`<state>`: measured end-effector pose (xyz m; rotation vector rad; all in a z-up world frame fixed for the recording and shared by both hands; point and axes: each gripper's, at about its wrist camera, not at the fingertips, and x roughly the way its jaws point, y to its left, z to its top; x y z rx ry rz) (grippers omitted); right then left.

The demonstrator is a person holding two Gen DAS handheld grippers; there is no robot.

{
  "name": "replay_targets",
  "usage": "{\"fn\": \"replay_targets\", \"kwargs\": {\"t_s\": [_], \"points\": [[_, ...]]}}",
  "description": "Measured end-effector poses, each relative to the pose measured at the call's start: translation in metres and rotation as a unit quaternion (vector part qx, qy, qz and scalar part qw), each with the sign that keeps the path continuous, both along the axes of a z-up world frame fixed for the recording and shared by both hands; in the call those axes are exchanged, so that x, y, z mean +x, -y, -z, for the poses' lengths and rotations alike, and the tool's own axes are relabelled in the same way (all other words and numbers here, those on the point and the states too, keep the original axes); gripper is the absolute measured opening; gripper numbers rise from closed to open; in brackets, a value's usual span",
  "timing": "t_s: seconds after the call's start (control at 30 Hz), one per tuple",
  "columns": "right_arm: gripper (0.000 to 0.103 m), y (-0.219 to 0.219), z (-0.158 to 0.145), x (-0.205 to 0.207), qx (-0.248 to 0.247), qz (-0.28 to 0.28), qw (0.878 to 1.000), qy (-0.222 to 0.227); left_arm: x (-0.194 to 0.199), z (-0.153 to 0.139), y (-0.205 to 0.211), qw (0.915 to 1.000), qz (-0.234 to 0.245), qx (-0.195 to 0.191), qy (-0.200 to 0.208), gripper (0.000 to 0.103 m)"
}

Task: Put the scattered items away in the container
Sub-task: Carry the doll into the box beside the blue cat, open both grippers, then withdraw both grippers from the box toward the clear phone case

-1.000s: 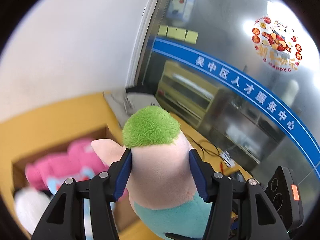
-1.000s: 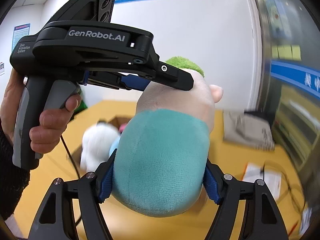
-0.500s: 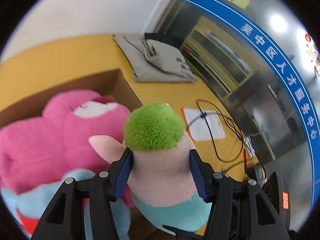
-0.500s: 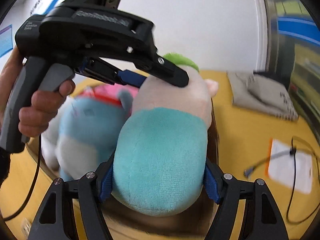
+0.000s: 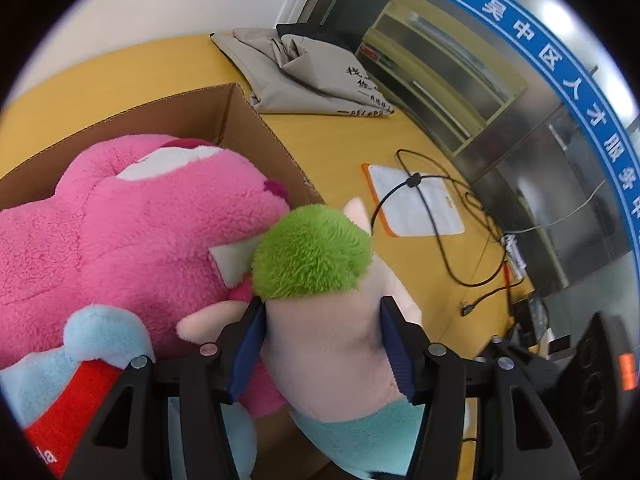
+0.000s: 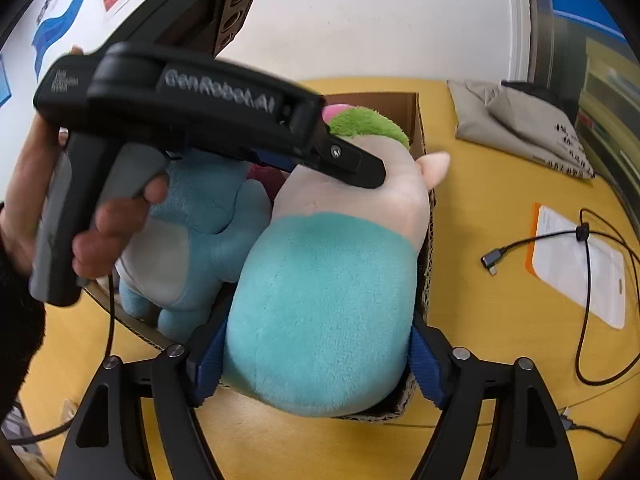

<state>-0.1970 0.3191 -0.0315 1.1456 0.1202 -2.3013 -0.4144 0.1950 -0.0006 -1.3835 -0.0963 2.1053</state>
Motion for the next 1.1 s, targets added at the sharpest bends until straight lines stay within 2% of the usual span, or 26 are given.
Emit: {"fn": "replay_targets", "kwargs": {"t_s": [0.07, 0.2, 0.3, 0.37, 0.5, 0.57, 0.6, 0.63, 0.67, 0.7, 0.73, 0.8, 0.93, 1.03, 1.1], "points": [[0.084, -0.005, -0.004, 0.007, -0.004, 0.003, 1.0, 0.003, 0.0, 0.002, -0.001, 1.0, 0.0, -0.007, -0.001, 0.056], [0.088, -0.016, -0.025, 0.027, -0.009, 0.011, 1.0, -0.021, -0.003, 0.003, -0.008, 0.9998, -0.01, -0.016, -0.001, 0.06], [0.093, -0.029, -0.043, 0.045, -0.018, 0.03, 0.998, -0.042, -0.002, -0.002, -0.003, 0.9998, -0.019, 0.001, -0.003, 0.062], [0.093, -0.033, -0.048, 0.048, -0.027, 0.041, 0.998, -0.046, 0.006, -0.016, 0.003, 0.9994, -0.03, 0.005, -0.015, 0.062], [0.092, -0.038, -0.056, 0.053, -0.055, 0.047, 0.996, -0.054, 0.04, -0.071, 0.026, 0.9955, -0.042, 0.005, -0.085, 0.06], [0.093, -0.038, -0.063, 0.065, -0.063, 0.048, 0.995, -0.066, 0.068, -0.104, 0.049, 0.9897, -0.06, 0.017, -0.129, 0.06], [0.094, -0.036, -0.068, 0.075, -0.066, 0.047, 0.994, -0.071, 0.092, -0.122, 0.063, 0.9852, -0.07, 0.022, -0.155, 0.064], [0.097, -0.034, -0.073, 0.083, -0.069, 0.047, 0.994, -0.075, 0.11, -0.131, 0.073, 0.9818, -0.08, 0.022, -0.171, 0.072], [0.103, -0.033, -0.075, 0.09, -0.072, 0.048, 0.993, -0.079, 0.129, -0.139, 0.083, 0.9779, -0.093, 0.019, -0.186, 0.075], [0.103, -0.032, -0.078, 0.097, -0.072, 0.051, 0.993, -0.084, 0.154, -0.145, 0.096, 0.9729, -0.112, 0.011, -0.202, 0.08], [0.103, -0.03, -0.081, 0.104, -0.071, 0.058, 0.991, -0.095, 0.172, -0.148, 0.103, 0.9689, -0.128, 0.001, -0.212, 0.08], [0.103, -0.023, -0.085, 0.117, -0.066, 0.065, 0.989, -0.113, 0.213, -0.146, 0.121, 0.9602, -0.167, -0.034, -0.221, 0.08], [0.103, 0.008, -0.084, 0.139, -0.024, 0.057, 0.988, -0.139, 0.277, -0.131, 0.147, 0.9408, -0.236, -0.077, -0.23, 0.08], [0.103, 0.025, -0.088, 0.155, -0.028, 0.057, 0.988, -0.144, 0.311, -0.111, 0.162, 0.9227, -0.288, -0.118, -0.227, 0.08], [0.103, 0.031, -0.09, 0.162, -0.03, 0.063, 0.987, -0.148, 0.328, -0.098, 0.172, 0.9154, -0.312, -0.129, -0.219, 0.08]]}}
